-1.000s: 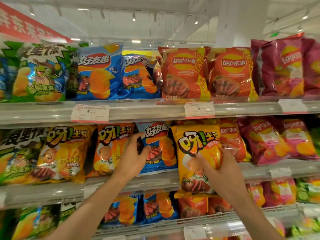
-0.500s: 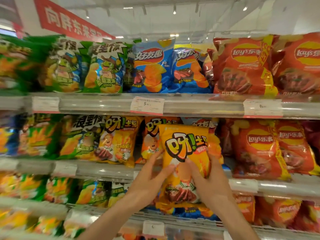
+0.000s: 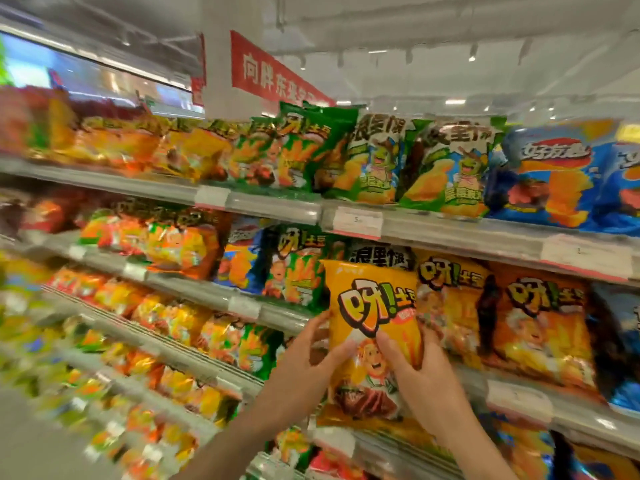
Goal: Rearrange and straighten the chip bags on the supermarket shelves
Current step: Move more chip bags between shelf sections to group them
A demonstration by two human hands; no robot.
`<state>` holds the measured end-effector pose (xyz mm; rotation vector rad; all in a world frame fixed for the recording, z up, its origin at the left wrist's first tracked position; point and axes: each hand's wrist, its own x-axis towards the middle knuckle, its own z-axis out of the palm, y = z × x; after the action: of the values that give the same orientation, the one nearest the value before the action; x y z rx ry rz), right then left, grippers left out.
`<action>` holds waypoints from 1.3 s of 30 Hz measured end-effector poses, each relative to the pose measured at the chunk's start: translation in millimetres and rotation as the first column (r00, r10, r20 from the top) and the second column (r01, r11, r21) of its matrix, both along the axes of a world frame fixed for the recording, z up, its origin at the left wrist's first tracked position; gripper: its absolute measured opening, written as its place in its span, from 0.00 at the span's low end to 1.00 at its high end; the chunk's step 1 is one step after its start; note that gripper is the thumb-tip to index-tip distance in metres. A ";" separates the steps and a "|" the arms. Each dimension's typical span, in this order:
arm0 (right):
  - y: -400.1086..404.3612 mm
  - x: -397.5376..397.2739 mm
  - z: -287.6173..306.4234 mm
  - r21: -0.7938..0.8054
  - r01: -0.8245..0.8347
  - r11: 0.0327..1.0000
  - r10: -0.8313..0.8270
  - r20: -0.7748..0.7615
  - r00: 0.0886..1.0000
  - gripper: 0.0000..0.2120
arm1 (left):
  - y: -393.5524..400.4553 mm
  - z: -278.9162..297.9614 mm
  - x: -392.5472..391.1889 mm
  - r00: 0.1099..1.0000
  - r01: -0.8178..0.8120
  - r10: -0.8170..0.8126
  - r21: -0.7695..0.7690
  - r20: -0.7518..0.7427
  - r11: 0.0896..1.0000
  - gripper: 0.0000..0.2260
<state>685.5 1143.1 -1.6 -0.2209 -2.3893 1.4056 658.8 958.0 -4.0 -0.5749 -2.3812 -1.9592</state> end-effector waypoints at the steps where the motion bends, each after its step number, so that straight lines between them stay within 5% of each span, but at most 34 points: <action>1: -23.1 -7.7 -1.9 -0.002 -0.023 1.000 0.023 0.007 1.000 0.40 | -23.3 0.4 -1.7 1.000 -0.028 0.028 -0.004 -0.004 1.000 0.28; 8: -160.1 -59.1 4.7 0.019 -0.201 0.979 0.201 0.029 0.979 0.39 | -160.2 4.1 -23.0 0.981 -0.192 0.193 0.023 -0.019 0.981 0.26; 13: -231.8 -105.8 2.6 0.042 -0.290 0.956 0.287 0.059 0.956 0.49 | -226.5 -0.3 -49.3 0.960 -0.281 0.281 0.051 0.013 0.958 0.19; 23: -327.6 -218.2 10.3 0.015 -0.395 0.919 0.395 -0.024 0.918 0.33 | -335.3 6.3 -156.5 0.942 -0.336 0.334 -0.056 -0.046 0.940 0.25; 31: -382.0 -284.2 12.6 0.155 -0.312 0.937 0.319 -0.017 0.948 0.47 | -387.2 12.3 -225.2 0.935 -0.355 0.352 -0.082 -0.045 0.931 0.27; 39: -396.8 -302.4 25.2 0.300 -0.160 0.941 0.183 -0.051 0.982 0.42 | -410.5 10.1 -284.3 0.961 -0.272 0.269 -0.037 -0.071 0.962 0.29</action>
<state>383.1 746.3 23.6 0.1215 -2.5622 1.0820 374.5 547.5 6.1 -0.2893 -2.3261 -1.7489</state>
